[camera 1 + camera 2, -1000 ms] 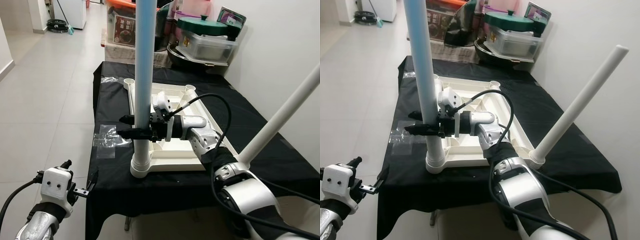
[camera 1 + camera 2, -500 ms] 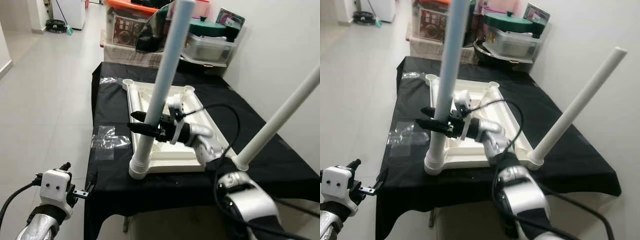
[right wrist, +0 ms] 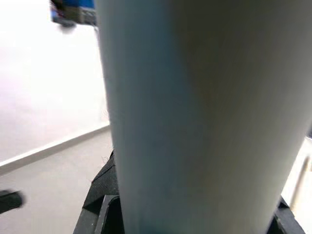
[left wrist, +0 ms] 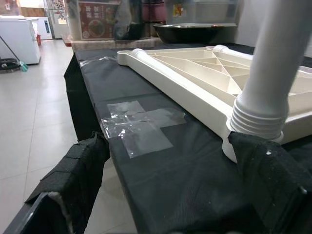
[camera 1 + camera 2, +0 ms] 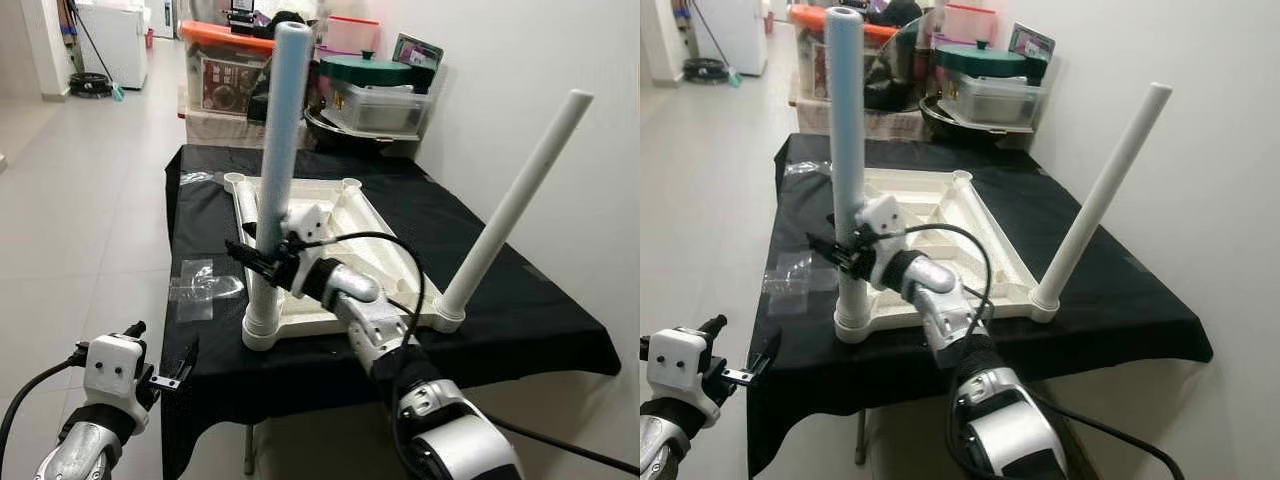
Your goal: Building children table
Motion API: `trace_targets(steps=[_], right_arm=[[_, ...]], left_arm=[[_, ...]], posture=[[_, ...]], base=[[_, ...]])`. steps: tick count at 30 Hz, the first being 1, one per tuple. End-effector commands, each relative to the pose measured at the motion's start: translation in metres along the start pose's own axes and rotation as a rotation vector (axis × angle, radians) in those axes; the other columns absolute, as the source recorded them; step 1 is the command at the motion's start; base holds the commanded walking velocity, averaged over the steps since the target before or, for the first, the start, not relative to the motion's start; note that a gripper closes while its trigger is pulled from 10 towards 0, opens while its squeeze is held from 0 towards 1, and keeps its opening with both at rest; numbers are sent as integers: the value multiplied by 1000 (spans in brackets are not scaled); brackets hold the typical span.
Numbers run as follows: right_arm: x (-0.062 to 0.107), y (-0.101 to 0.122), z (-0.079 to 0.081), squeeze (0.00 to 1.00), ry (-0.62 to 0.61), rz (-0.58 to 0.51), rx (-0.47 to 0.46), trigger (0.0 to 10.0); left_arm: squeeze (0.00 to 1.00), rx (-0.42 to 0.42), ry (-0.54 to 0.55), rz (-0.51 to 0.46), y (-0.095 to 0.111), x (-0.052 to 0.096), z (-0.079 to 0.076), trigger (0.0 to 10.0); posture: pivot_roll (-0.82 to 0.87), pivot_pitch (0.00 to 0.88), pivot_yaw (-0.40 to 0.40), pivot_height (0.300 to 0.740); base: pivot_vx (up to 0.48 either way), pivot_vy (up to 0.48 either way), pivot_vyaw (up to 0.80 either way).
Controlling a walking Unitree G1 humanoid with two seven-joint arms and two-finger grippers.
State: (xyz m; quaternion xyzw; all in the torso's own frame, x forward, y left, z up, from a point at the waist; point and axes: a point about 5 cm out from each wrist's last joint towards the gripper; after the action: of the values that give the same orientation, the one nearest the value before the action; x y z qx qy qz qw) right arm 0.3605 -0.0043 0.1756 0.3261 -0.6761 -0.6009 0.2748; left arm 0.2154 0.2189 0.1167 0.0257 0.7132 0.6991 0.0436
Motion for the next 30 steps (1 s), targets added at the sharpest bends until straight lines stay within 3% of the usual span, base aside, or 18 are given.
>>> trace_targets(steps=[1, 8, 22, 30], right_arm=[[22, -74, 8, 0, -88, 351, -184, 10000], [24, -78, -1, 0, -321, 422, -254, 10000], [19, -69, 5, 0, -379, 386, -222, 10000], [10, 13, -22, 0, -313, 123, -235, 10000]], left_arm=[[0, 20, -10, 14, -3, -2, -4, 10000], [0, 35, -6, 10, -4, -4, -7, 10000], [0, 33, -15, 6, -2, -10, -7, 10000], [0, 36, -38, -21, 5, -17, -8, 10000]], posture=[[142, 0, -167, 740], [141, 0, -166, 740], [134, 0, -151, 740], [109, 0, -133, 740]], base=[[0, 0, 0], [0, 0, 0], [0, 0, 0], [0, 0, 0]])
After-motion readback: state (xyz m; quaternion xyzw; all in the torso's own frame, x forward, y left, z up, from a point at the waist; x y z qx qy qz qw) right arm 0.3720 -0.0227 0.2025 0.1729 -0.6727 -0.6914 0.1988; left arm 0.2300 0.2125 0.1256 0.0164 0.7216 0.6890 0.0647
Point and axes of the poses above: a point about 5 cm out from each wrist's last joint towards the gripper, its own x axis pointing back from the gripper into the wrist, its own y axis along the axis of the wrist's last joint, z = x × y, and after that the axes turned 8 degrees about x, right-handed
